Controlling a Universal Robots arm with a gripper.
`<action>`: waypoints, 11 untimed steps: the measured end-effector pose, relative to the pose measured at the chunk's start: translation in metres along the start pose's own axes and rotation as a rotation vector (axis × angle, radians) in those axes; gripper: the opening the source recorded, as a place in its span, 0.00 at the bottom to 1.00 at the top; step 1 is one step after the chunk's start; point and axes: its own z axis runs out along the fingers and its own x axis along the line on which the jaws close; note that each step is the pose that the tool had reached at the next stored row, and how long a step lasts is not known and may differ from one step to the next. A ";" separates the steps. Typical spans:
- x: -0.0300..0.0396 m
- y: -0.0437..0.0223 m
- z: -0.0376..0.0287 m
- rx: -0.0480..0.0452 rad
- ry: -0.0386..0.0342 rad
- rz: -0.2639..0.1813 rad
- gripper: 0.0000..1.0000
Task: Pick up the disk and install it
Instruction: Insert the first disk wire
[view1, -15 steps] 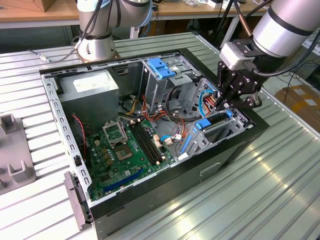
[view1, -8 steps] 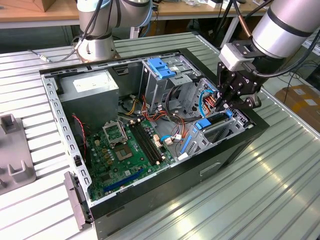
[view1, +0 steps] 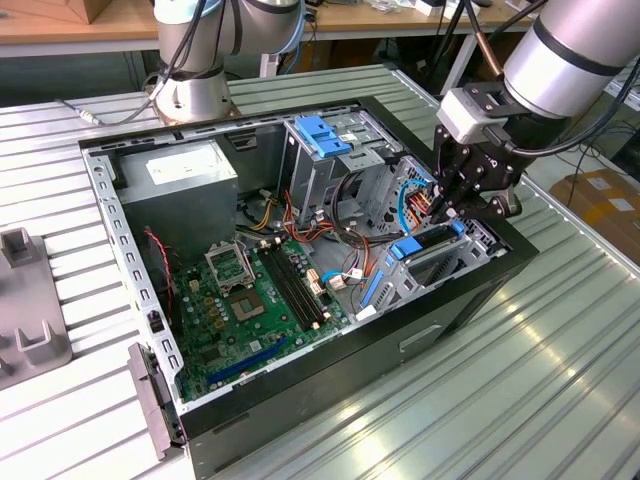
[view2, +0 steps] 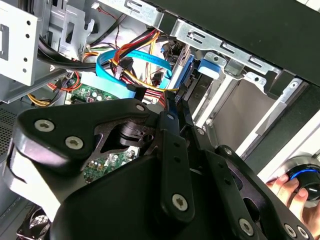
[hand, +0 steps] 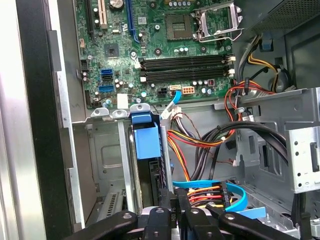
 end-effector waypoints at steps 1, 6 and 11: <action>0.0000 0.0000 0.0002 0.0000 0.0000 0.000 0.17; 0.0001 -0.0002 0.0014 0.0000 0.0000 0.000 0.17; 0.0002 -0.0006 0.0026 0.0000 0.0000 0.000 0.17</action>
